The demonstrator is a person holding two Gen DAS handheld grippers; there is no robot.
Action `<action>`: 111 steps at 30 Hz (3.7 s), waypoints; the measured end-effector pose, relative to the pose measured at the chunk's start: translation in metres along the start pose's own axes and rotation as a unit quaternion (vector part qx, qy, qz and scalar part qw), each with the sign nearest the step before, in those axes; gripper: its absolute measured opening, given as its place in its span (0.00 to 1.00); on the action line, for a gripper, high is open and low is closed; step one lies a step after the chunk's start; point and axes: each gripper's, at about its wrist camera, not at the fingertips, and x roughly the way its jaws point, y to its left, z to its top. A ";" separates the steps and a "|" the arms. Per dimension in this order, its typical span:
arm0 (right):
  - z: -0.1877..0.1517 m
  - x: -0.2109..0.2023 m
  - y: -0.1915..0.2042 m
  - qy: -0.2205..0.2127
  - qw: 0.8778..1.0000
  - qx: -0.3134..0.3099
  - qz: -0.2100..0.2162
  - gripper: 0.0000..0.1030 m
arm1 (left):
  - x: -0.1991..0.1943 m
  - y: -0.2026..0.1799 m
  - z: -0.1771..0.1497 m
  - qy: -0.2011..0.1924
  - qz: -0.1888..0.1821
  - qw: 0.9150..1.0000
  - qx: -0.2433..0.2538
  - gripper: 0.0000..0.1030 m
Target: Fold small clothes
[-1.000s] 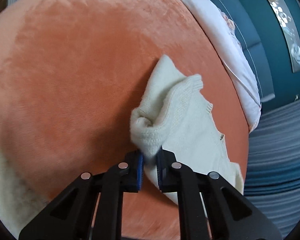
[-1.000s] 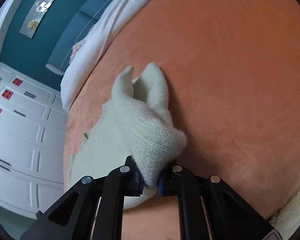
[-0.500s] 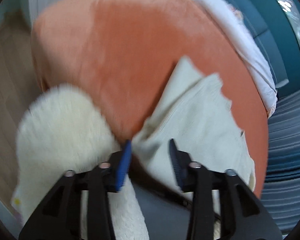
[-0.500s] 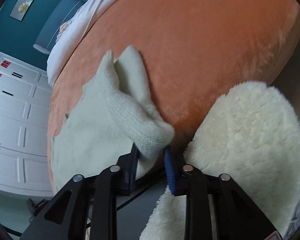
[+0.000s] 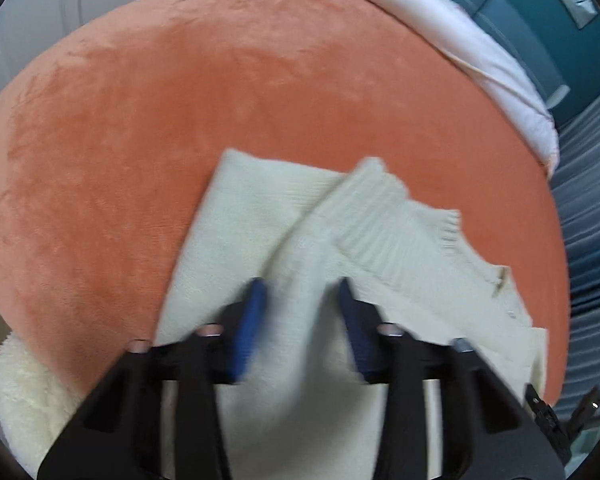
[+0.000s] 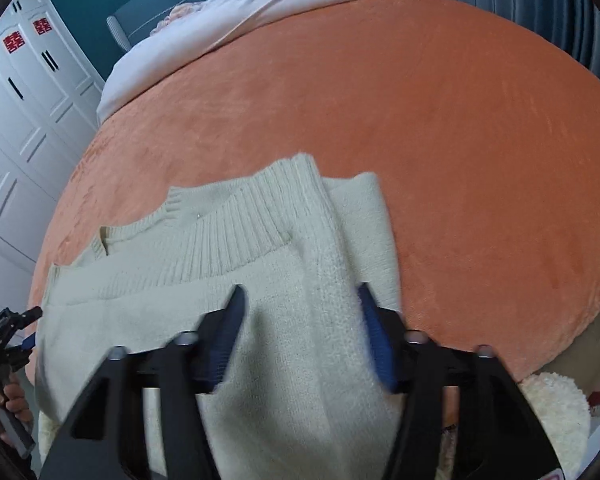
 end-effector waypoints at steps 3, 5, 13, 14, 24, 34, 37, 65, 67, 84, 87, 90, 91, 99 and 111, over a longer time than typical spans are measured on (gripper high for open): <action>-0.002 -0.025 -0.008 -0.036 0.997 0.038 0.054 0.10 | -0.035 0.007 0.001 -0.023 -0.068 0.997 -0.035 0.09; 0.000 -0.065 -0.008 -0.092 0.989 0.050 0.106 0.10 | -0.065 0.004 -0.003 -0.044 -0.093 0.994 -0.030 0.09; 0.008 0.006 -0.036 0.007 0.999 0.048 0.023 0.10 | -0.006 0.003 -0.001 -0.002 0.022 1.000 0.007 0.10; 0.004 0.017 -0.043 0.019 0.997 0.071 0.028 0.10 | -0.013 -0.001 -0.001 -0.008 0.025 1.000 0.014 0.10; -0.028 -0.071 0.055 -0.069 0.994 -0.070 0.045 0.20 | -0.064 -0.066 -0.055 -0.015 -0.019 0.995 0.098 0.25; -0.058 -0.009 0.068 0.040 0.993 -0.075 0.081 0.01 | -0.038 -0.037 -0.076 0.000 0.036 0.994 0.106 0.26; -0.046 -0.022 -0.012 0.025 0.999 0.027 0.000 0.00 | -0.036 -0.003 -0.078 0.001 0.019 0.998 0.066 0.25; -0.064 -0.039 0.070 0.021 0.995 -0.093 0.019 0.08 | -0.033 -0.020 -0.083 0.004 0.053 0.994 0.099 0.33; -0.065 -0.045 0.090 0.022 0.992 -0.114 0.051 0.08 | -0.033 -0.021 -0.084 0.002 0.056 0.994 0.099 0.33; -0.054 -0.036 0.142 0.018 0.983 -0.179 0.044 0.09 | -0.068 0.008 -0.049 -0.028 -0.029 0.999 0.006 0.63; -0.026 -0.047 0.099 -0.024 0.993 -0.117 -0.001 0.54 | -0.058 0.009 -0.025 -0.023 -0.060 0.998 -0.006 0.77; 0.003 -0.049 0.044 -0.049 0.996 -0.046 -0.051 0.57 | -0.031 0.001 -0.005 -0.010 -0.064 0.998 -0.003 0.77; 0.012 -0.044 0.029 -0.046 0.996 -0.032 -0.069 0.57 | -0.022 -0.003 -0.002 -0.005 -0.058 0.998 0.001 0.75; 0.033 0.011 0.010 0.035 0.998 -0.041 -0.043 0.09 | -0.020 -0.008 -0.002 -0.013 -0.062 0.998 -0.002 0.07; 0.031 -0.018 -0.008 -0.029 1.000 -0.006 0.010 0.08 | -0.003 -0.006 -0.004 -0.001 0.026 0.999 0.029 0.09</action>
